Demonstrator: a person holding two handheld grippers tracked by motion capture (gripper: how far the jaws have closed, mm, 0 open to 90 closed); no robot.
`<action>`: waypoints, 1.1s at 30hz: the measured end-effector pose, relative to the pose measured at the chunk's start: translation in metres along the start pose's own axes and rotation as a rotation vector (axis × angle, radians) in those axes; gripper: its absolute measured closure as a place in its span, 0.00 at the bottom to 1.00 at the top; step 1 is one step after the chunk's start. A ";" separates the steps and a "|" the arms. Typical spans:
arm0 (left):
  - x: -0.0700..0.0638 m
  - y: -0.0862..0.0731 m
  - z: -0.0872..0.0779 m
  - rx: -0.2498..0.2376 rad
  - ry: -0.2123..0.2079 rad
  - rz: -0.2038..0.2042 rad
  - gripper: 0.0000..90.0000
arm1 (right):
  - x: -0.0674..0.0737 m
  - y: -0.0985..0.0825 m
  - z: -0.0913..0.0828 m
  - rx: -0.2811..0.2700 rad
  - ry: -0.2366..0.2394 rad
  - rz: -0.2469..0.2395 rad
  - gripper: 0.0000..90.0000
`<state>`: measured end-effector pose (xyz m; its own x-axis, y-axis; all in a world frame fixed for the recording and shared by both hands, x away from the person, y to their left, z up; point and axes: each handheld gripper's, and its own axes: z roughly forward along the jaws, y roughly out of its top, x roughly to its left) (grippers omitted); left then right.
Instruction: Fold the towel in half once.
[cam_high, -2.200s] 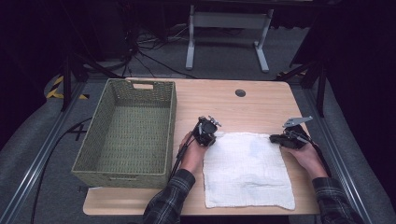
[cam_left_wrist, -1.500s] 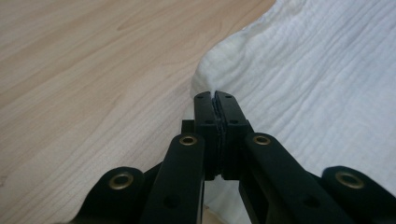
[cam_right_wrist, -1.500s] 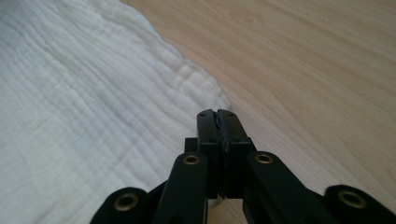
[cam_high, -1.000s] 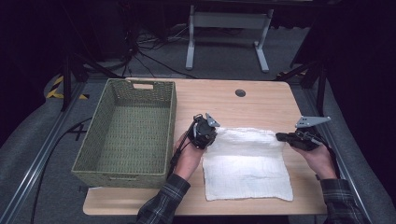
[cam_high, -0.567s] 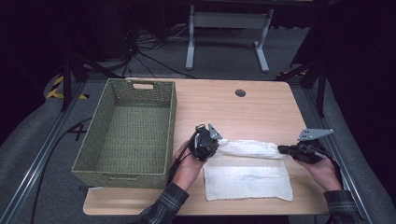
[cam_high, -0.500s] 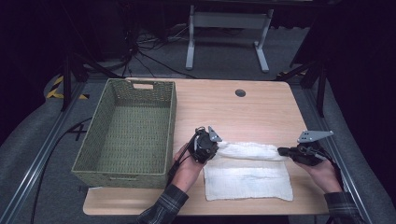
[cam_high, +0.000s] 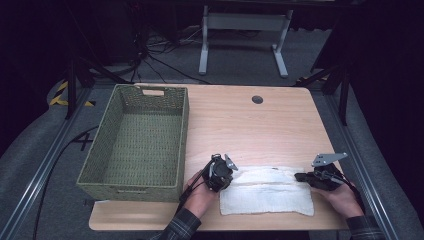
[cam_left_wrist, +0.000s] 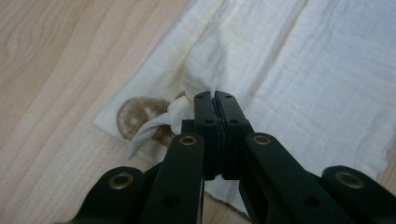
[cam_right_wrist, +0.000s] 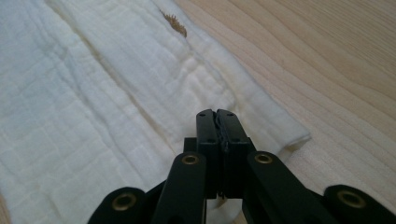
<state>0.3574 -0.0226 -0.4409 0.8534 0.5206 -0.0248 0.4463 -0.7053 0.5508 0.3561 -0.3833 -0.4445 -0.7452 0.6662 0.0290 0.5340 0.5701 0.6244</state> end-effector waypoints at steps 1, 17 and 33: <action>-0.001 0.000 0.003 0.003 0.002 0.004 0.99 | 0.000 0.000 0.000 0.001 -0.002 -0.001 0.99; 0.018 0.016 0.016 -0.001 0.052 -0.009 0.99 | -0.019 0.015 0.011 -0.002 -0.059 -0.003 0.99; 0.041 0.028 0.018 -0.051 0.053 -0.073 0.99 | -0.048 0.031 0.022 -0.030 -0.074 0.028 0.99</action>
<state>0.4103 -0.0300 -0.4416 0.8032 0.5953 -0.0231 0.4913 -0.6400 0.5907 0.4171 -0.3869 -0.4443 -0.6978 0.7162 -0.0099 0.5414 0.5365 0.6474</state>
